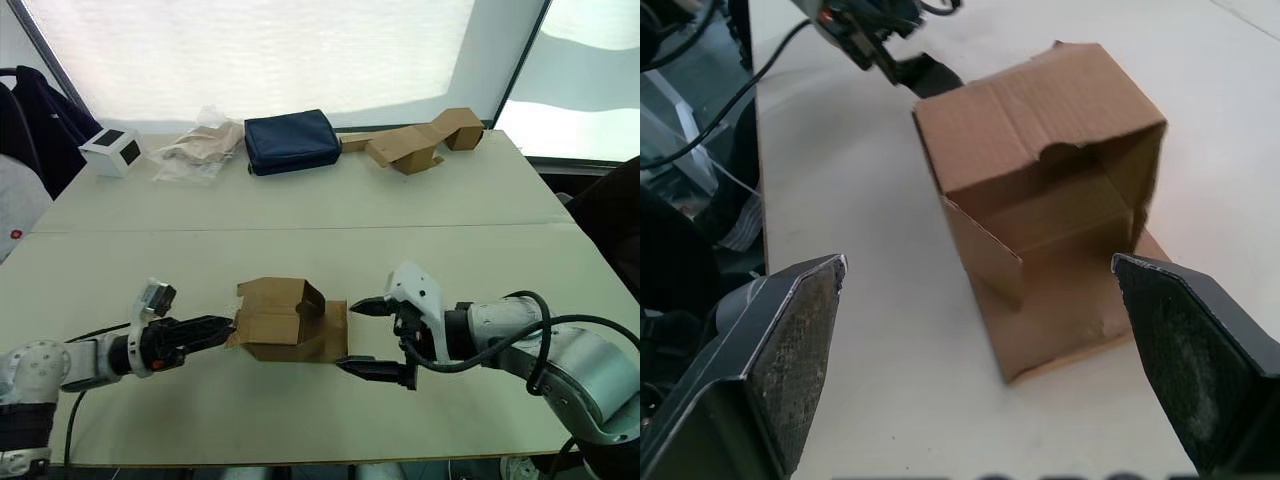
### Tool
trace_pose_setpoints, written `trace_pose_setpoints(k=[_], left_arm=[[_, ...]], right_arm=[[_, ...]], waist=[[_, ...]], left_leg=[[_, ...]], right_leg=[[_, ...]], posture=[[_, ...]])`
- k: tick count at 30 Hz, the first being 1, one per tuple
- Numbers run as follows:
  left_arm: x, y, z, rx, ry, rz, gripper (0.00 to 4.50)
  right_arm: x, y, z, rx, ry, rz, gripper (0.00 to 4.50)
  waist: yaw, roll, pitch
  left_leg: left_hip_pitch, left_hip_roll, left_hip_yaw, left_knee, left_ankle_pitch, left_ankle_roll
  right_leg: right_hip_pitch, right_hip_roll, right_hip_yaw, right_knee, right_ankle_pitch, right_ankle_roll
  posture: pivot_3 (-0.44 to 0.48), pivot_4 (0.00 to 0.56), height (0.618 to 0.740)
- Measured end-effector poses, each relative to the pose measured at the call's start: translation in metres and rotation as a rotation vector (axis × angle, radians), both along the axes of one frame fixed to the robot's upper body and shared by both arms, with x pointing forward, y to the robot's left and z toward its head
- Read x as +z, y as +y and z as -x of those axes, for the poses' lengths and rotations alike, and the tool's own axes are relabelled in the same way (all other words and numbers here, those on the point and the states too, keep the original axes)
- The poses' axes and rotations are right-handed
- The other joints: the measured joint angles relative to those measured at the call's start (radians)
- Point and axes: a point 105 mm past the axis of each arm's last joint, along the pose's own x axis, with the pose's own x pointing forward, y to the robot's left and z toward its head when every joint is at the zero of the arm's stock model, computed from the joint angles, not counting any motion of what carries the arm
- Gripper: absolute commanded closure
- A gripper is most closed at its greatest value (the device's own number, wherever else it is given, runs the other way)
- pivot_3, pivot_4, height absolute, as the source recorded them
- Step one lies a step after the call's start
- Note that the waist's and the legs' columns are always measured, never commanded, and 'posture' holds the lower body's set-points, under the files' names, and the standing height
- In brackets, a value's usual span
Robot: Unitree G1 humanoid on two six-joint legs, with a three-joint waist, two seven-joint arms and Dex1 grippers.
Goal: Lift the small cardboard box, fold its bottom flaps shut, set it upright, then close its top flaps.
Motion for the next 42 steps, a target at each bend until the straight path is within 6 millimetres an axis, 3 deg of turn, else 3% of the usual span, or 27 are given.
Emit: trace_pose_setpoints(k=[6,20,23,32,38,42], left_arm=[[0.004,-0.005,-0.013,-0.016,-0.024,0.004,0.00],[0.010,-0.040,-0.029,-0.171,-0.048,0.062,0.00],[0.006,-0.042,-0.030,-0.184,-0.037,0.063,0.73],[0.005,-0.043,-0.032,-0.192,-0.049,0.059,4.45],[0.007,-0.045,-0.032,-0.200,-0.063,0.061,4.45],[0.023,-0.043,-0.039,-0.173,-0.168,0.053,4.45]], right_arm=[[0.000,0.004,0.000,-0.016,0.004,-0.017,0.01],[-0.006,0.004,-0.002,-0.057,0.019,-0.036,0.01],[-0.006,0.004,-0.003,-0.068,0.016,-0.036,0.00],[-0.008,0.004,-0.004,-0.089,0.014,-0.048,0.00],[-0.009,0.003,-0.005,-0.096,0.024,-0.054,0.00],[-0.001,0.004,-0.012,-0.130,0.052,-0.165,0.00]], waist=[[0.000,0.000,0.000],[-0.002,0.000,0.000],[-0.001,0.000,0.000],[0.000,0.000,0.000],[0.000,0.000,0.000],[0.000,0.000,0.000]], left_leg=[[0.000,0.000,0.000,0.000,0.000,0.000],[0.000,0.000,0.001,0.000,0.000,0.000],[0.000,0.000,0.000,0.000,0.000,0.000],[0.000,0.000,0.001,0.000,0.000,0.000],[0.000,0.000,0.000,0.000,0.000,0.000],[0.000,0.000,0.000,0.000,0.000,0.000]], right_leg=[[0.000,0.000,0.000,0.000,0.000,0.000],[0.000,0.002,-0.001,-0.001,0.000,0.000],[0.000,0.002,-0.001,-0.001,0.000,0.000],[0.000,0.002,-0.001,-0.001,0.000,0.000],[0.000,0.002,-0.001,-0.001,0.000,0.000],[0.000,0.002,-0.001,-0.001,0.000,0.000]], posture=[[0.000,0.150,0.740],[0.000,0.150,0.740],[0.000,0.150,0.740],[0.000,0.150,0.740],[0.000,0.150,0.740],[0.000,0.150,0.740]])
